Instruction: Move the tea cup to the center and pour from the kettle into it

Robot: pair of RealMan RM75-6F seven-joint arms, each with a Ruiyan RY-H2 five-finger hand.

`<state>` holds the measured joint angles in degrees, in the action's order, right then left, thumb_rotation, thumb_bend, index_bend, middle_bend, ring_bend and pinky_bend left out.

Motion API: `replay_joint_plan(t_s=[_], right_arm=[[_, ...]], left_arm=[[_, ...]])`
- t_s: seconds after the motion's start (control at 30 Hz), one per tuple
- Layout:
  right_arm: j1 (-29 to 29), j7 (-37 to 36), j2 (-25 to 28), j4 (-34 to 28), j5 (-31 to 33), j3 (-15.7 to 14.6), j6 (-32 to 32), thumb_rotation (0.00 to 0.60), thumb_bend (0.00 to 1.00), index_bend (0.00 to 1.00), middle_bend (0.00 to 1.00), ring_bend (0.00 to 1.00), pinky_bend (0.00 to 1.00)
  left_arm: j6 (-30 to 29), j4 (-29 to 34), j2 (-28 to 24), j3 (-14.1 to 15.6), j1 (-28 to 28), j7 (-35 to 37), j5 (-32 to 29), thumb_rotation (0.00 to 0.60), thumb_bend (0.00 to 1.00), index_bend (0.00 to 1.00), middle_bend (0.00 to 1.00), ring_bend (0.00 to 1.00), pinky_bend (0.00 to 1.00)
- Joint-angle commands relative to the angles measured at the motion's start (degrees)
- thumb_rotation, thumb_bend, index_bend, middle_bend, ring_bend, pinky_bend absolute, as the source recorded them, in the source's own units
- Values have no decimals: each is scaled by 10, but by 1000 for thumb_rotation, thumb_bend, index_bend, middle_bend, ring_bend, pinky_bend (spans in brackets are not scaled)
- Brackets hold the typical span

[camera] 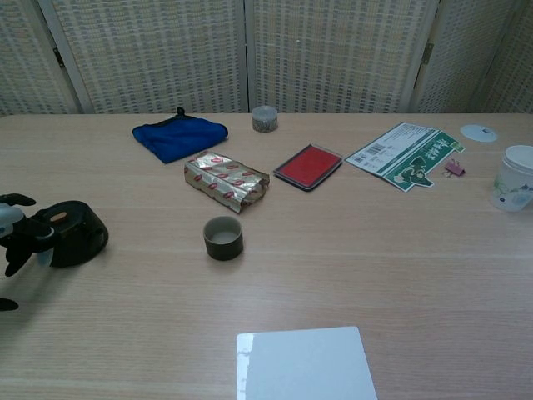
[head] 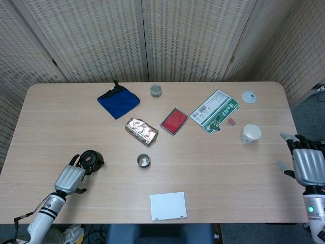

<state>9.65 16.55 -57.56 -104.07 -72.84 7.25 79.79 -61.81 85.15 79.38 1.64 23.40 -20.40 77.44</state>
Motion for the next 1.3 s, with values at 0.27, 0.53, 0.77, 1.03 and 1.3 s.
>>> replay_joint_plan(t_s=[0.27, 0.53, 0.77, 1.03, 1.3], right_arm=[[-1, -1, 0, 1, 3, 2, 3, 600, 207, 191, 253, 143, 239], [0, -3, -1, 1, 5, 5, 2, 600, 207, 191, 252, 143, 238], [0, -8, -2, 5, 8, 7, 2, 600, 207, 191, 252, 143, 239], [2, -14, -5, 10, 9, 7, -3, 600, 207, 191, 252, 143, 238], [1, -19, -6, 12, 7, 6, -2, 600, 207, 191, 252, 143, 239]], left_arm=[[15, -11, -3, -12, 11, 41, 1, 597, 53, 784, 829, 688, 15], [22, -5, -11, -33, 19, 103, -8, 215, 53, 890, 953, 789, 15], [32, 12, -24, -56, 25, 156, -29, 38, 53, 940, 1000, 843, 15], [11, 7, -15, -67, 24, 150, -35, 57, 54, 964, 1000, 863, 92], [-19, 8, -8, -81, 19, 140, -44, 60, 98, 1000, 1000, 908, 300]])
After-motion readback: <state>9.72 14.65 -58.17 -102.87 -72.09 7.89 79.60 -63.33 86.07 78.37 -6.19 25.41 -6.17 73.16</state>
